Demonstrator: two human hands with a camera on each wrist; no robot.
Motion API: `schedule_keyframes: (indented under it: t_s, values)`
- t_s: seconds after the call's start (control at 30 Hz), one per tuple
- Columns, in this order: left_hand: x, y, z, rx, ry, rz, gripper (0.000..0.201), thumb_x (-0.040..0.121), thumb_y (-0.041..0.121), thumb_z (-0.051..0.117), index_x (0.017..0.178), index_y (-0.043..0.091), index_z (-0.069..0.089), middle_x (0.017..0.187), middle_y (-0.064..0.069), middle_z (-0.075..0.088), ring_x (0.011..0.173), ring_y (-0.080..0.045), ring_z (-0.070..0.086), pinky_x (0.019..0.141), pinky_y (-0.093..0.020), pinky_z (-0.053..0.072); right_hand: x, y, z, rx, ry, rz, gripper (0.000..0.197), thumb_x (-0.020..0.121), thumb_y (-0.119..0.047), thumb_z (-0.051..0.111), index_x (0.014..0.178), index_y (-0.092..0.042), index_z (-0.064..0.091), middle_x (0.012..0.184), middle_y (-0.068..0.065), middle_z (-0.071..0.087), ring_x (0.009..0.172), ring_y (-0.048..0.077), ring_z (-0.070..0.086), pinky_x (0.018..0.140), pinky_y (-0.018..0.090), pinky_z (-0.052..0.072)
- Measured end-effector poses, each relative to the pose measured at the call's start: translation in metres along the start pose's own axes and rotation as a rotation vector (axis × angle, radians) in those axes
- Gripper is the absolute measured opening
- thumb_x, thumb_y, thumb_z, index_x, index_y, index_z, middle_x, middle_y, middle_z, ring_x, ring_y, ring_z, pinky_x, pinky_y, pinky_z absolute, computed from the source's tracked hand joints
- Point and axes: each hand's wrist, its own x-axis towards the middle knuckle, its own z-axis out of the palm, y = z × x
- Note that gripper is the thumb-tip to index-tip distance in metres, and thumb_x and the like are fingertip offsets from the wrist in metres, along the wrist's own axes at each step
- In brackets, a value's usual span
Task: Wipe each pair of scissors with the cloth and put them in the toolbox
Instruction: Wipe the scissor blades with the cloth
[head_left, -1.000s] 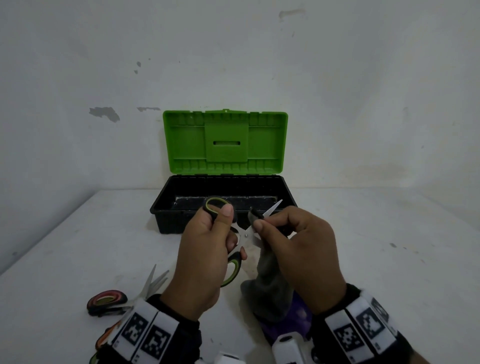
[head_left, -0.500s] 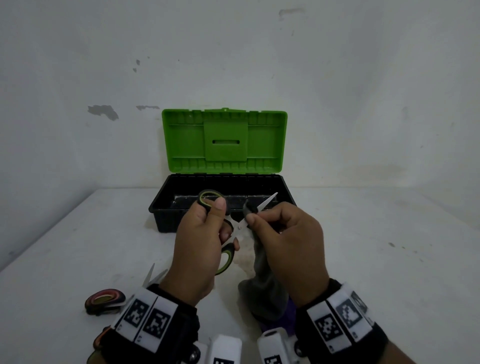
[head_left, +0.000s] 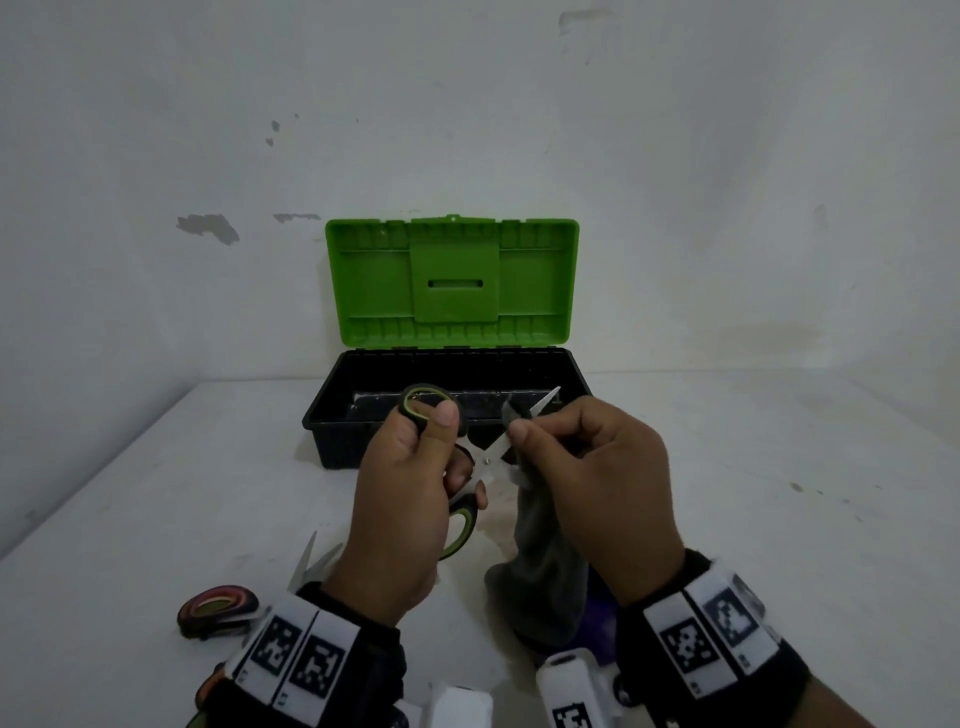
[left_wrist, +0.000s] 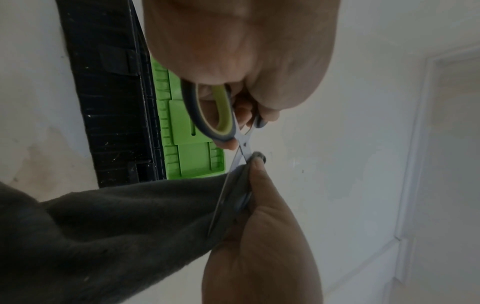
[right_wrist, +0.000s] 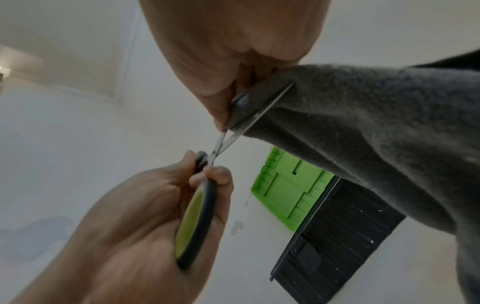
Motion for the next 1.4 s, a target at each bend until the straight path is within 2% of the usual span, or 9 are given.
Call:
schedule_keyframes:
  t_s: [0.1, 0.27, 0.43, 0.63, 0.8, 0.9, 1.1, 1.23, 1.4]
  values:
    - [0.000, -0.002, 0.002, -0.002, -0.005, -0.009, 0.030, 0.101, 0.024, 0.046, 0.093, -0.005, 0.050, 0.057, -0.005, 0.033, 0.050, -0.013, 0.037, 0.049, -0.032, 0.048, 0.008, 0.006, -0.004, -0.023, 0.084, 0.016, 0.014, 0.082, -0.022, 0.079, 0.070, -0.018, 0.073, 0.066, -0.012, 0.070, 0.065, 0.004, 0.065, 0.058, 0.008, 0.045]
    - [0.002, -0.002, 0.002, -0.007, 0.010, -0.002, 0.027, 0.101, 0.021, 0.046, 0.092, -0.004, 0.051, 0.055, -0.001, 0.035, 0.048, -0.011, 0.037, 0.047, -0.031, 0.047, 0.000, 0.001, -0.003, 0.007, 0.012, -0.006, 0.014, 0.082, -0.017, 0.079, 0.069, -0.016, 0.073, 0.063, -0.010, 0.069, 0.061, 0.004, 0.063, 0.057, 0.007, 0.044]
    - [0.000, -0.002, 0.005, -0.016, -0.017, -0.021, 0.024, 0.101, 0.021, 0.046, 0.084, 0.003, 0.050, 0.053, -0.001, 0.033, 0.047, -0.012, 0.036, 0.046, -0.032, 0.046, 0.014, 0.013, -0.009, 0.008, 0.123, 0.050, 0.015, 0.083, -0.021, 0.079, 0.070, -0.017, 0.072, 0.065, -0.007, 0.071, 0.062, 0.008, 0.066, 0.057, 0.017, 0.051]
    - [0.000, 0.000, 0.001, 0.001, -0.004, -0.003, 0.029, 0.100, 0.022, 0.046, 0.092, -0.005, 0.050, 0.056, -0.003, 0.034, 0.049, -0.012, 0.037, 0.047, -0.031, 0.047, 0.007, 0.005, -0.006, 0.006, 0.033, -0.011, 0.015, 0.083, -0.018, 0.078, 0.070, -0.014, 0.071, 0.064, -0.007, 0.070, 0.063, 0.006, 0.065, 0.056, 0.007, 0.045]
    - [0.000, 0.003, 0.002, -0.004, -0.012, -0.005, 0.023, 0.100, 0.021, 0.047, 0.084, 0.005, 0.052, 0.055, -0.001, 0.035, 0.048, -0.011, 0.036, 0.047, -0.032, 0.046, 0.023, 0.011, -0.013, 0.041, 0.121, 0.071, 0.016, 0.083, -0.023, 0.079, 0.071, -0.017, 0.072, 0.065, -0.005, 0.072, 0.062, 0.011, 0.068, 0.060, 0.031, 0.058]
    - [0.000, 0.005, 0.000, 0.017, 0.009, -0.001, 0.025, 0.101, 0.021, 0.047, 0.080, 0.007, 0.051, 0.052, 0.000, 0.035, 0.047, -0.013, 0.036, 0.048, -0.030, 0.048, 0.030, 0.013, -0.022, 0.100, 0.181, 0.118, 0.016, 0.082, -0.022, 0.080, 0.070, -0.014, 0.072, 0.066, -0.003, 0.073, 0.062, 0.012, 0.069, 0.062, 0.034, 0.059]
    - [0.002, 0.003, -0.005, 0.156, 0.016, 0.114, 0.025, 0.099, 0.025, 0.049, 0.080, 0.009, 0.052, 0.052, 0.001, 0.039, 0.047, -0.013, 0.043, 0.054, -0.034, 0.052, 0.025, -0.008, -0.031, 0.072, 0.071, 0.029, 0.012, 0.081, -0.021, 0.081, 0.072, -0.017, 0.073, 0.067, -0.004, 0.073, 0.061, 0.009, 0.068, 0.059, 0.023, 0.056]
    - [-0.003, 0.004, 0.002, 0.314, -0.001, 0.256, 0.022, 0.098, 0.027, 0.050, 0.083, 0.012, 0.056, 0.053, 0.002, 0.050, 0.048, -0.020, 0.054, 0.051, -0.031, 0.054, 0.007, -0.017, -0.008, -0.039, -0.061, -0.052, 0.013, 0.082, -0.017, 0.079, 0.073, -0.014, 0.070, 0.063, -0.010, 0.067, 0.062, 0.000, 0.064, 0.055, 0.005, 0.042]
    - [-0.008, -0.001, 0.004, 0.473, 0.030, 0.473, 0.021, 0.099, 0.032, 0.050, 0.086, 0.017, 0.056, 0.068, -0.001, 0.059, 0.055, -0.018, 0.059, 0.051, -0.035, 0.053, -0.006, -0.011, 0.006, -0.067, -0.030, -0.101, 0.012, 0.086, -0.019, 0.076, 0.076, -0.016, 0.070, 0.068, -0.010, 0.068, 0.069, 0.005, 0.065, 0.059, 0.007, 0.045]
